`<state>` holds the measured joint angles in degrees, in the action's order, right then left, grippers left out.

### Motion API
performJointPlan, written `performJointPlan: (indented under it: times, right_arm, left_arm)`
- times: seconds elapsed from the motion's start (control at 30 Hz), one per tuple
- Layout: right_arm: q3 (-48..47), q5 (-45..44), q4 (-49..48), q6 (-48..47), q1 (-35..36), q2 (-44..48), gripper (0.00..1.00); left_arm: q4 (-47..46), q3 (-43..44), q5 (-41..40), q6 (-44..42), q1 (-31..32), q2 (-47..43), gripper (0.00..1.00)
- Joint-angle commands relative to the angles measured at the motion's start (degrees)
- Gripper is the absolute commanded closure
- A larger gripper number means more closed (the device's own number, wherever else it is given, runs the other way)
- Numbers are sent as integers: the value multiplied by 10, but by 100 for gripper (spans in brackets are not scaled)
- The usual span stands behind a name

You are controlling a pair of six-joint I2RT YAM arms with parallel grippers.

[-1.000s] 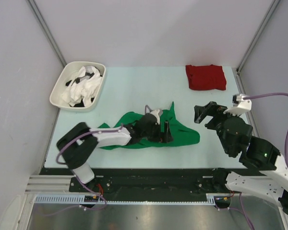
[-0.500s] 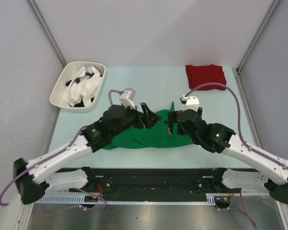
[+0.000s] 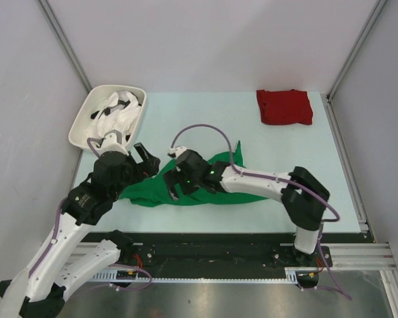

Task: Fold and stack the t-shirts
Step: Flatten the tshirt out

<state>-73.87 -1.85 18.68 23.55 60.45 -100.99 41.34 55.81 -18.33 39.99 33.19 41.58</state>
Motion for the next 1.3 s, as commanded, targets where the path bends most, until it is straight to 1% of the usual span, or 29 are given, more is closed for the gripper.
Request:
performJointPlan:
  times: [0.0, 0.03, 0.07, 0.13, 0.17, 0.23, 0.27, 0.33, 0.37, 0.4, 0.5, 0.63, 0.67, 0.77, 0.87, 0.97, 1.0, 1.07, 1.1, 1.13, 1.23, 1.27]
  right_arm:
    - [-108, 73, -66, -40, 20, -93, 0]
    - [-164, 76, -56, -53, 23, -111, 0]
    - [-192, 71, -26, -61, 31, -132, 0]
    - [-266, 62, -1, -84, 41, -182, 0]
    - [-289, 62, 13, -90, 49, -196, 0]
    - [-322, 69, 22, -96, 51, -235, 0]
    - [-347, 72, 24, -99, 50, -246, 0]
    - [-363, 83, 22, -101, 50, -267, 0]
    - [-384, 87, 22, -99, 49, -291, 0]
    - [-398, 91, 24, -98, 50, -302, 0]
    - [-440, 115, 25, -90, 50, -340, 0]
    - [-495, 126, 43, -80, 51, -388, 0]
    - [-502, 127, 45, -80, 51, -395, 0]
    - [-521, 128, 48, -78, 52, -419, 2]
    - [-524, 122, 46, -77, 53, -431, 9]
    - [-521, 107, 49, -78, 51, -436, 27]
    - [-518, 97, 49, -78, 51, -435, 42]
    - [-504, 80, 43, -77, 48, -428, 63]
    - [-501, 56, 41, -76, 45, -426, 86]
    - [-500, 42, 43, -77, 42, -424, 100]
    - [-495, -24, 44, -78, 28, -406, 100]
    - [-488, -44, 39, -75, 22, -386, 100]
  left_arm:
    - [68, -36, -4, 22, -50, -10, 0]
    - [71, -40, -7, 23, -58, -12, 0]
    - [74, -43, -8, 24, -76, -15, 0]
    - [76, -49, -4, 16, -101, -26, 0]
    - [77, -51, -3, 14, -125, -28, 0]
    - [74, -55, 4, 1, -152, -33, 0]
    - [70, -57, 8, -3, -178, -34, 0]
    - [57, -65, 29, -21, -203, -29, 0]
    - [52, -66, 38, -28, -229, -26, 0]
    - [47, -70, 49, -32, -240, -23, 0]
    - [21, -79, 63, -37, -278, -8, 0]
    - [-7, -96, 72, -36, -319, -2, 0]
    - [-11, -98, 78, -36, -343, -3, 0]
    - [-22, -105, 95, -36, -377, -4, 0]
    - [-28, -105, 104, -37, -399, 3, 0]
    - [-36, -111, 114, -36, -414, 3, 0]
    - [-39, -112, 119, -35, -415, 3, 0]
    - [-41, -113, 121, -34, -417, -2, 0]
    - [-43, -113, 126, -34, -417, -4, 0]
    - [-45, -114, 129, -33, -418, -6, 0]
    - [-48, -113, 135, -32, -417, -11, 0]
    - [-48, -113, 136, -32, -418, -13, 0]
